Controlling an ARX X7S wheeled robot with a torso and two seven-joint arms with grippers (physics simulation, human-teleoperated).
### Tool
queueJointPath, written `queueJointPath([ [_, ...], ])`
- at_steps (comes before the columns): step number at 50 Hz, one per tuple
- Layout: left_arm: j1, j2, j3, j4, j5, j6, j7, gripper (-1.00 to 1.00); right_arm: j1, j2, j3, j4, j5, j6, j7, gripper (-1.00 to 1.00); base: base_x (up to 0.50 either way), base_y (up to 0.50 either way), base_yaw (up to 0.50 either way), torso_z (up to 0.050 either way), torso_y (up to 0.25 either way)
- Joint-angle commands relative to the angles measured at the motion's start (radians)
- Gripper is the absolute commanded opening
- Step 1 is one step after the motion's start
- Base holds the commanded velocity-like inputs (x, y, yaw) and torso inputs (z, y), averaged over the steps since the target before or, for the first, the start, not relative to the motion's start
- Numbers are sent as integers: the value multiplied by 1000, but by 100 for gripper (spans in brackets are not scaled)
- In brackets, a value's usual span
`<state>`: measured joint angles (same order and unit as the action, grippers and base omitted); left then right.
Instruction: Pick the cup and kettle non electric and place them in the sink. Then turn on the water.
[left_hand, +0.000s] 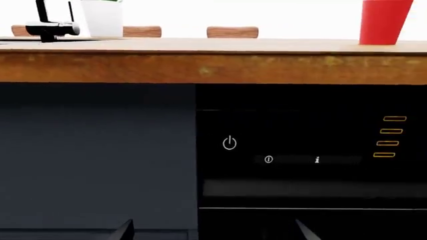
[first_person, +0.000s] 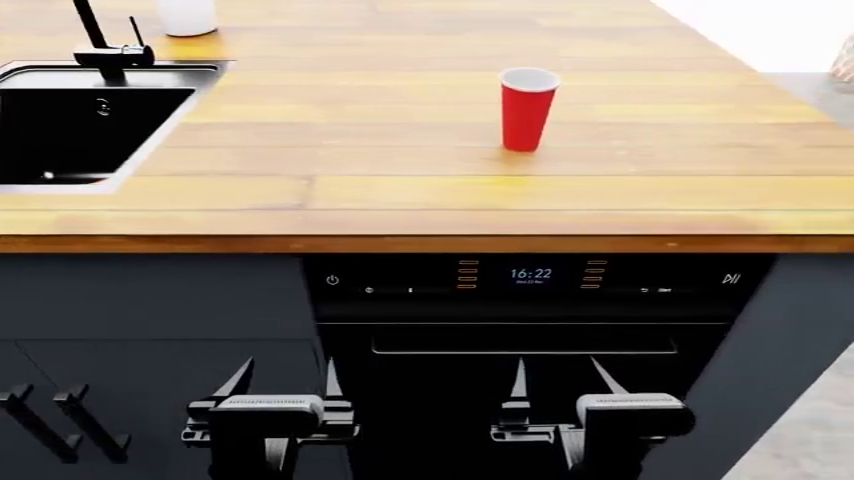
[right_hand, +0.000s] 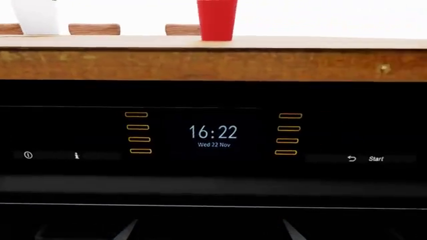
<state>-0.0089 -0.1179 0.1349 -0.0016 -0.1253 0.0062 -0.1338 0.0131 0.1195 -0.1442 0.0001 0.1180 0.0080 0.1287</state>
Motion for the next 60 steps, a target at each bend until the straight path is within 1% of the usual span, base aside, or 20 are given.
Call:
queueJointPath([
  [1,-1,-9,10,-1,-11,3,-10,100,4,8,-12,1,9,2,10,100,0,-500,0,0,0],
  [17,-3,-19,22,0,-26,6,-22,100,6,22,-23,-1,24,-1,18,100,0,-500,0,0,0],
  [22,0,-29,24,47,-25,-37,-38,100,11,30,-30,-32,19,49,33,100,0,0,0,0,0],
  [24,5,-37,20,125,-31,-114,-59,100,7,35,-23,-96,29,108,49,100,0,0,0,0,0],
  [26,5,-41,8,230,-67,-205,-72,100,2,44,-22,-189,42,190,61,100,0,0,0,0,0],
  [33,-33,-77,-17,587,-172,-530,-132,100,27,95,7,-522,111,512,104,100,0,0,0,0,0],
  [36,-97,-88,-39,706,-230,-676,-161,100,70,112,27,-663,155,669,126,100,0,0,0,0,0],
  [40,-225,-102,-84,840,-333,-898,-205,100,180,115,87,-826,248,900,158,100,0,0,0,0,0],
  [44,-421,-96,-161,938,-463,-1158,-255,100,339,91,180,-928,359,1135,191,100,0,0,0,0,0],
  [51,-756,-27,-336,976,-671,-1564,-327,100,671,37,352,-1038,542,1535,220,100,0,0,0,0,0],
  [54,-844,-75,-345,905,-864,-1575,-471,100,750,63,390,-998,660,1560,292,100,0,0,0,0,0],
  [55,-870,-97,-334,880,-895,-1573,-493,100,763,72,384,-979,668,1556,303,100,0,0,0,0,0],
  [57,-925,-124,-327,825,-936,-1569,-510,100,798,81,381,-939,692,1556,308,100,0,0,0,0,0],
  [60,-1005,-166,-288,754,-940,-1555,-508,100,879,126,313,-865,673,1521,300,100,0,0,0,0,0],
])
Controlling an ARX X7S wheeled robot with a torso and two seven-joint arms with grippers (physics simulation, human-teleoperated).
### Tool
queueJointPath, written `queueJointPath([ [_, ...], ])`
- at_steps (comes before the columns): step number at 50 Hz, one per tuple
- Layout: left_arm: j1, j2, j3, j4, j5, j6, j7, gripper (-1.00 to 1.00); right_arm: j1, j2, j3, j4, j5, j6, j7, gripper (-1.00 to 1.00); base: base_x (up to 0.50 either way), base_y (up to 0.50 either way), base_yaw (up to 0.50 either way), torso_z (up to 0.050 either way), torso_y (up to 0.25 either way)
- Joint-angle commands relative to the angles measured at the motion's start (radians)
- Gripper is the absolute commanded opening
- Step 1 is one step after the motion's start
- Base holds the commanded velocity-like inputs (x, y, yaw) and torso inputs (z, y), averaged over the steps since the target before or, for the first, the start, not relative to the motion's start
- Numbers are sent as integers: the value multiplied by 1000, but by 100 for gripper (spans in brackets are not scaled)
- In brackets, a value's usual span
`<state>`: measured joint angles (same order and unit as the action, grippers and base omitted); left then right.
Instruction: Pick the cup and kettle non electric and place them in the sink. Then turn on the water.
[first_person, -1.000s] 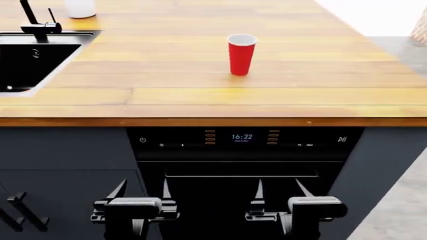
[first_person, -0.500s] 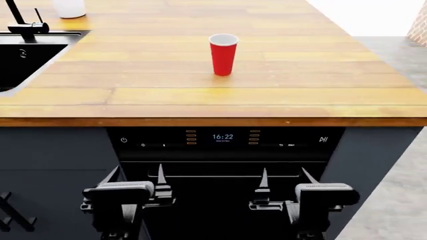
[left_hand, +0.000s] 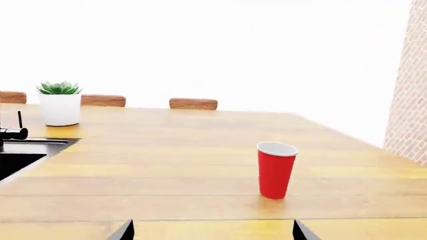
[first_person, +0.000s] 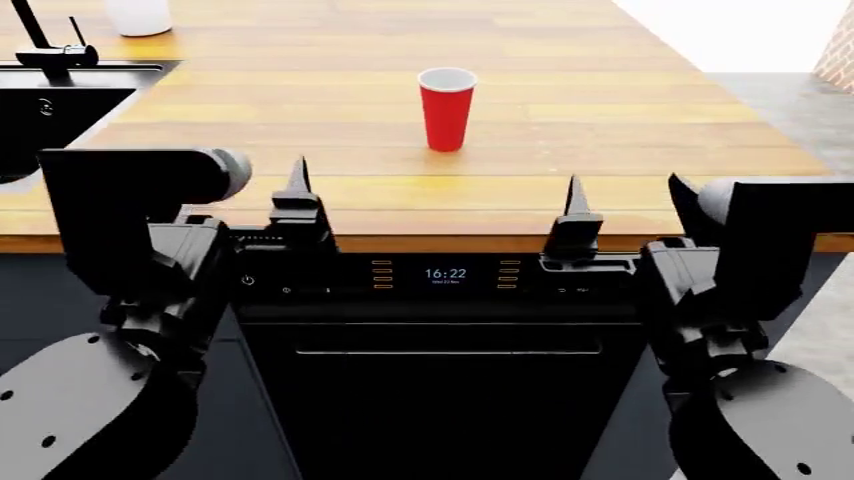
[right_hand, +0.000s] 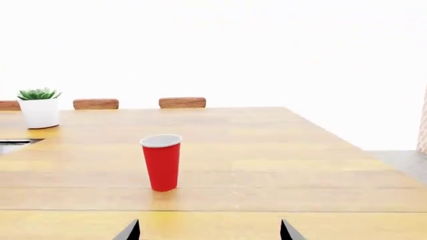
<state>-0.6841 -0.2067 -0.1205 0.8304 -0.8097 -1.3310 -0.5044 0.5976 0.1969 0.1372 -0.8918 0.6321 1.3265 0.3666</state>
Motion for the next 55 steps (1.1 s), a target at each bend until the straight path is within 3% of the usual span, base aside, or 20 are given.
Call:
queueJointPath([
  [1,-351,-90,-16,-100,-246,-207,-129,100,317,58,15,48,155,195,58,100,8,0,0,0,0],
  [15,-502,-205,177,-319,-106,-46,22,100,443,96,-91,263,98,106,36,100,144,0,0,0,0],
  [32,-629,-237,229,-496,-101,-31,118,100,557,128,-203,480,58,9,-51,100,258,0,0,0,0],
  [55,-706,-252,235,-577,-121,-27,143,100,621,145,-193,524,96,48,-64,100,260,41,0,0,0],
])
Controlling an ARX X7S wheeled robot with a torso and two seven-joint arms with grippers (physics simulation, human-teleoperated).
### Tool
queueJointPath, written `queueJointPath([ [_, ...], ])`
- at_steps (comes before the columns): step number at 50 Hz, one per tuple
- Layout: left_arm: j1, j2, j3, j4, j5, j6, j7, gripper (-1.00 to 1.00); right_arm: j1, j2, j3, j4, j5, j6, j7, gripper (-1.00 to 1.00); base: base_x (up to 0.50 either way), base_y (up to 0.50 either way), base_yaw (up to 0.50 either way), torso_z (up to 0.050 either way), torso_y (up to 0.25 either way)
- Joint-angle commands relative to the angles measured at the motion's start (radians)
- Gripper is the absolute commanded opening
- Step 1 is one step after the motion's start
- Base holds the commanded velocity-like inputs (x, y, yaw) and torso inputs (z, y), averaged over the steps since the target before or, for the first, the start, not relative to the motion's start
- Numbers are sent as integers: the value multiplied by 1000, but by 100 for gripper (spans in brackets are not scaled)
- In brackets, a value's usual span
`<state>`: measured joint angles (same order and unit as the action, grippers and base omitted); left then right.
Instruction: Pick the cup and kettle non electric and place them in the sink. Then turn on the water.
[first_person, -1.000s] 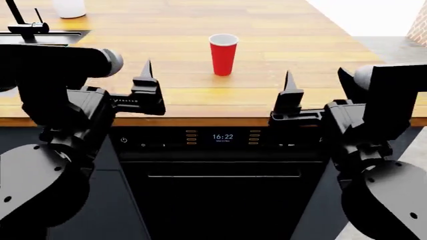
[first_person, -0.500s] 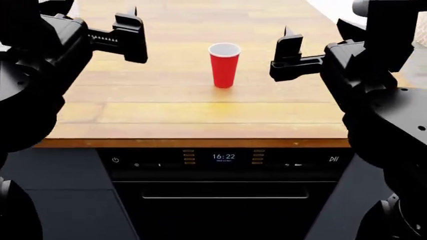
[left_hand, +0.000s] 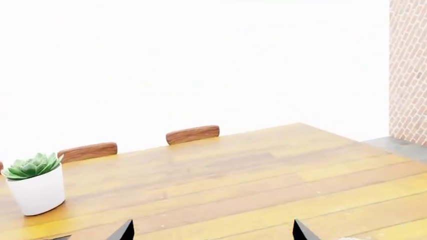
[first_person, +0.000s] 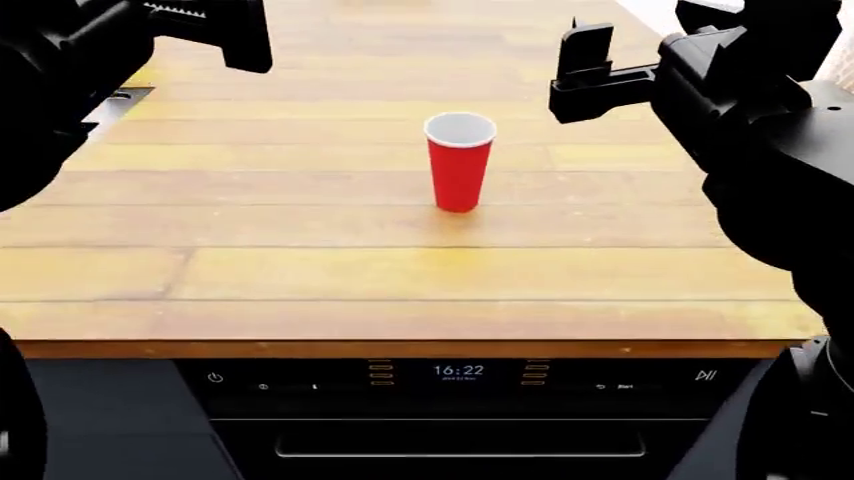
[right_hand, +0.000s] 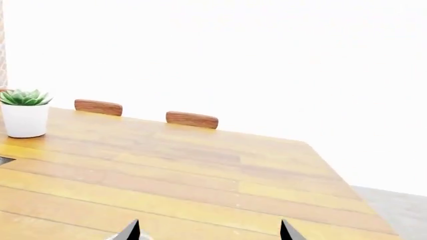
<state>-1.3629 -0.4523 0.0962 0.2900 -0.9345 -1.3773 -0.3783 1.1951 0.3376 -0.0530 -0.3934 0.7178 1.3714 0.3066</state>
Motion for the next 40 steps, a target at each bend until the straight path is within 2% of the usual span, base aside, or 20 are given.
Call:
queueJointPath([
  [1,-31,-6,21,-38,5,21,18,100,25,4,-3,25,12,4,-3,100,266,227,0,0,0],
  [10,-49,-6,43,-57,12,39,31,100,37,-7,2,35,19,9,9,100,271,255,0,0,0],
  [28,-55,1,55,-60,2,47,27,100,24,2,42,36,47,7,15,100,369,47,0,0,1],
  [37,-46,-4,40,-51,-15,50,25,100,11,30,155,-25,192,144,-13,100,0,0,0,0,1],
  [40,-42,-5,36,-53,-19,55,29,100,11,80,183,-36,355,197,28,100,0,0,0,0,0],
])
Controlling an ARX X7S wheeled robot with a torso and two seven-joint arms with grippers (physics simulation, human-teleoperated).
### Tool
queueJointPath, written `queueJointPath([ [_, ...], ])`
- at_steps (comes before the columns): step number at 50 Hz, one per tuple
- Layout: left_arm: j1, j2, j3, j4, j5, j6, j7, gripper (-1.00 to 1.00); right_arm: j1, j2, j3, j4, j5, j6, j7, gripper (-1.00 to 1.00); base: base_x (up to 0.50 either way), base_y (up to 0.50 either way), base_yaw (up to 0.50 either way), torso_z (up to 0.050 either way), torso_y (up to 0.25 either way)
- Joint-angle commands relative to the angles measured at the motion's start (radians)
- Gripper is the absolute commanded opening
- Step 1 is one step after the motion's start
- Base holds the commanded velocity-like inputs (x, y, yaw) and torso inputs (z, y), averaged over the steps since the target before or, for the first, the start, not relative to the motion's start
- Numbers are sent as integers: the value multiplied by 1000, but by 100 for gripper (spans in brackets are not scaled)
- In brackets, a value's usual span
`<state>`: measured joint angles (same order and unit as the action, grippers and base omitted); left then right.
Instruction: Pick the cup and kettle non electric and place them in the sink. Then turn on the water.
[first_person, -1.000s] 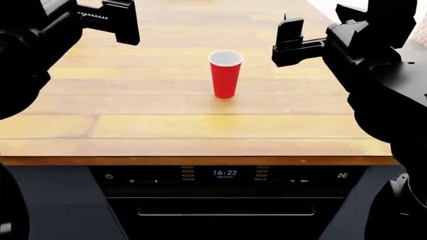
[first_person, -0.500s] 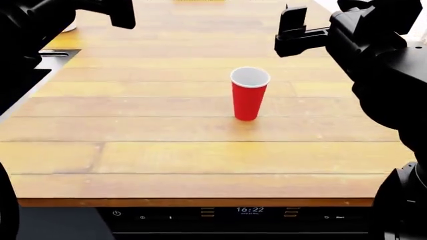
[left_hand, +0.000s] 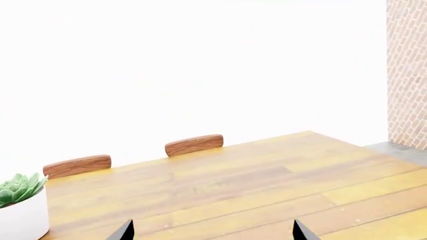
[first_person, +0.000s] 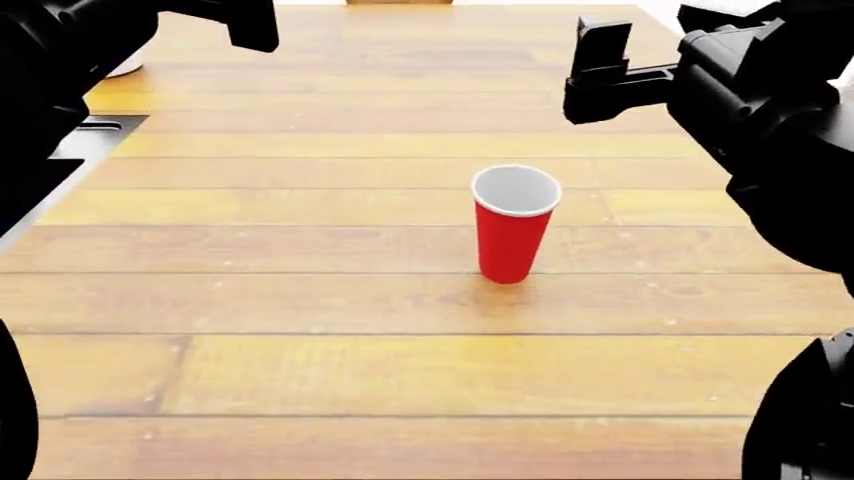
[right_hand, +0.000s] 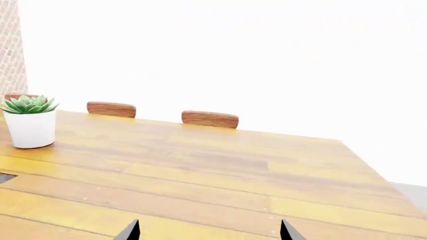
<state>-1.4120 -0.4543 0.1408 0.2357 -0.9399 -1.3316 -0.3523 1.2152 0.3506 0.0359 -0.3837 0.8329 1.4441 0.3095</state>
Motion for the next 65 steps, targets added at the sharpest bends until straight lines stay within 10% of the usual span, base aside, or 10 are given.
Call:
queueJointPath([
  [1,7,-4,-9,0,-16,10,5,100,-12,96,88,-39,320,124,61,100,0,0,0,0,0],
  [14,2,-17,-13,-4,-31,10,11,100,-58,286,-27,-48,623,92,94,100,0,0,0,0,0],
  [65,21,-29,8,-18,-43,44,4,100,-244,308,-315,-33,346,-104,-53,100,0,0,0,0,0],
])
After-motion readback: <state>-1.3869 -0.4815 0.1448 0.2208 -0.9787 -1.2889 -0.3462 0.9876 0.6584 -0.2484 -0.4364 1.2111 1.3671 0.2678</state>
